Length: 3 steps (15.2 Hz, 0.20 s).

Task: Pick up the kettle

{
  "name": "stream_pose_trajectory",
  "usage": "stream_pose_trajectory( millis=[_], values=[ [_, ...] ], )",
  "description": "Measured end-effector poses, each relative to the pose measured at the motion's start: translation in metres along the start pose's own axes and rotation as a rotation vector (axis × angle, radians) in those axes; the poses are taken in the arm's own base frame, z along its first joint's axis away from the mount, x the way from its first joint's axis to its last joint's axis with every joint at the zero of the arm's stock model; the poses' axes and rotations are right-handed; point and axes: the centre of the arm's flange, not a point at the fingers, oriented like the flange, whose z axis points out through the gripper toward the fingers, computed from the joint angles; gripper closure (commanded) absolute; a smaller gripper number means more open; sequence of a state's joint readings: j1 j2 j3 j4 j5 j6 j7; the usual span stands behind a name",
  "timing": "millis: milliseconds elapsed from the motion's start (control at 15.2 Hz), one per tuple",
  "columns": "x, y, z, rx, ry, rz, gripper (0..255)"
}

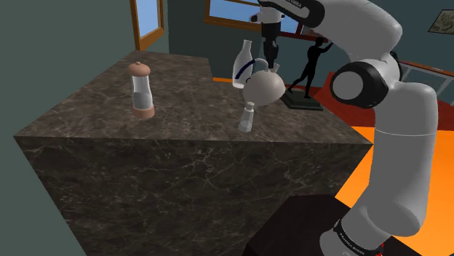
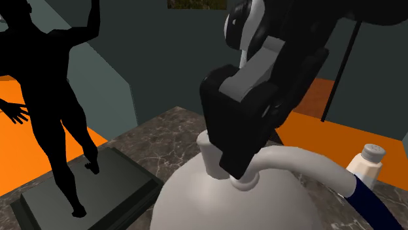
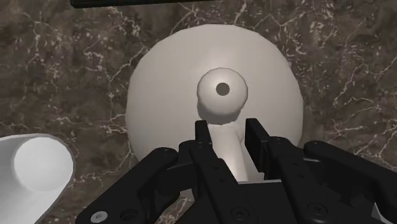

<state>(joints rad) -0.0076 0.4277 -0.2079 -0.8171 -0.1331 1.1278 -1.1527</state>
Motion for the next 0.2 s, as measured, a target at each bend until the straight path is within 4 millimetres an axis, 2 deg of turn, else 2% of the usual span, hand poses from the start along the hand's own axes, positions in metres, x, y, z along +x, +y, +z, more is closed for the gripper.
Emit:
stream_pose_trajectory(
  millis=[198],
  values=[
    [-0.0031,-0.0002,-0.0149,0.0,0.0,0.001,255]
  ],
)
